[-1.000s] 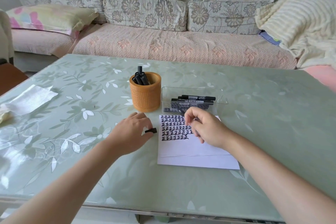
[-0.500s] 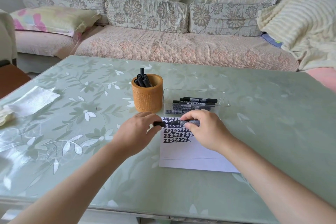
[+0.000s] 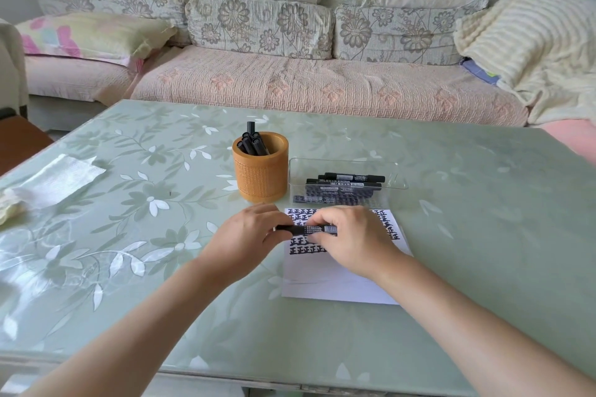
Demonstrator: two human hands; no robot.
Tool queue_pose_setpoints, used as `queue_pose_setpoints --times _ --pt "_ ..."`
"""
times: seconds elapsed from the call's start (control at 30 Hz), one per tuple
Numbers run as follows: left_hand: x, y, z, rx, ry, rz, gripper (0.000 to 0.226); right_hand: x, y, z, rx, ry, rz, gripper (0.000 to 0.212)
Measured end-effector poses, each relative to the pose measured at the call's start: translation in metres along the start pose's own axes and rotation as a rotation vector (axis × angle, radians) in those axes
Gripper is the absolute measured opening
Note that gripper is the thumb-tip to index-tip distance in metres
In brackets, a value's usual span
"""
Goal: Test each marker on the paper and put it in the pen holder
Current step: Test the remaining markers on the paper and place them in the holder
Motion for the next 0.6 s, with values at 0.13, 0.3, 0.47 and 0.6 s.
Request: queue_pose_setpoints --times 0.13,0.3,0.47,0.6 --pt "-0.002 0.000 -0.001 0.011 0.020 -0.002 0.019 0.009 -0.005 -0.001 -0.020 -0.066 -0.001 0.012" --pt "-0.006 -0.005 -0.002 0.014 0.019 -0.015 0.012 0.020 -0.011 -0.003 -0.058 -0.156 0.069 0.017" --pt "-0.008 -0.013 -0.008 -0.039 0.033 -0.040 0.014 0.026 -0.023 -0.012 -0.136 -0.110 0.134 0.027" --pt "0.000 -0.027 -0.007 -0.120 0.003 -0.035 0.036 0.017 -0.015 -0.025 -0.080 -0.072 0.106 0.026"
Point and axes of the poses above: each hand's wrist, its own z-axis away from the middle knuckle, its own x-axis out of the palm, y = z × x, the point moved 9 cm from there along -z, towards the middle knuckle, and after that the axes turned 1 degree about x, right-handed, at the moved point
